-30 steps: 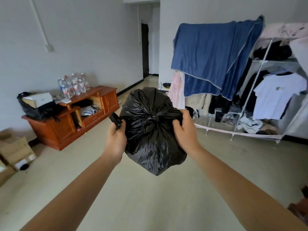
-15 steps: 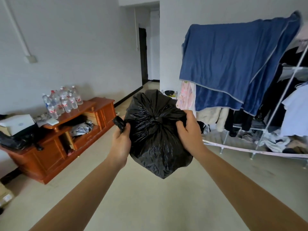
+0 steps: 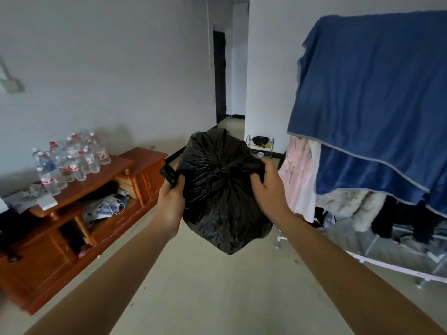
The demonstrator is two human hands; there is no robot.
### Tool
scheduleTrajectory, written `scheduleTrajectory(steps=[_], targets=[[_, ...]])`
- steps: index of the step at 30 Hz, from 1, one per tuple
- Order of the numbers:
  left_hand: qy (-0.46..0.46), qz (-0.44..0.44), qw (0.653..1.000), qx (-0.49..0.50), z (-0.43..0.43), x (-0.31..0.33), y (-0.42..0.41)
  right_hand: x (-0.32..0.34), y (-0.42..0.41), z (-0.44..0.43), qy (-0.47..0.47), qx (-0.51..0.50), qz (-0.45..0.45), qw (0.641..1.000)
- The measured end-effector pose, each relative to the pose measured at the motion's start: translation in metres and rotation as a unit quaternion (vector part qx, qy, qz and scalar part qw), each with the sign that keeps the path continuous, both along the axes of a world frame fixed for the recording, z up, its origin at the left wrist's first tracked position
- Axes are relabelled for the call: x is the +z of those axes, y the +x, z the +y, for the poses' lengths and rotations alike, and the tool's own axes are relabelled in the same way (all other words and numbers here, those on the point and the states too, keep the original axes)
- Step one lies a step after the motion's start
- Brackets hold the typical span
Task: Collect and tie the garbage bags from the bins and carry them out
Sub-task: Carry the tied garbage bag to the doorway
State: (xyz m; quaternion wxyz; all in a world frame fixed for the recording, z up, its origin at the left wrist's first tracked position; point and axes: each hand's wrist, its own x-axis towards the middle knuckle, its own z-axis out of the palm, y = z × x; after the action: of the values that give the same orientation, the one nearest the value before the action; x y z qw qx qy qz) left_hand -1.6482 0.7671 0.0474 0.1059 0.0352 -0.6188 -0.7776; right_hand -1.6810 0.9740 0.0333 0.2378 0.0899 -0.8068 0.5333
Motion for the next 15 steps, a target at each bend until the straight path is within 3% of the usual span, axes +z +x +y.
scheduleTrajectory(steps=[6,15], targets=[[0.022,0.005,0.999,0.048,-0.057,-0.025,-0.169,-0.019,-0.188,-0.058,0.025,0.035,-0.007,0.999],[0.013,0.01,1.0,-0.015,-0.139,-0.026,-0.453,-0.015,-0.458,-0.126,0.011,0.034,-0.029,0.999]])
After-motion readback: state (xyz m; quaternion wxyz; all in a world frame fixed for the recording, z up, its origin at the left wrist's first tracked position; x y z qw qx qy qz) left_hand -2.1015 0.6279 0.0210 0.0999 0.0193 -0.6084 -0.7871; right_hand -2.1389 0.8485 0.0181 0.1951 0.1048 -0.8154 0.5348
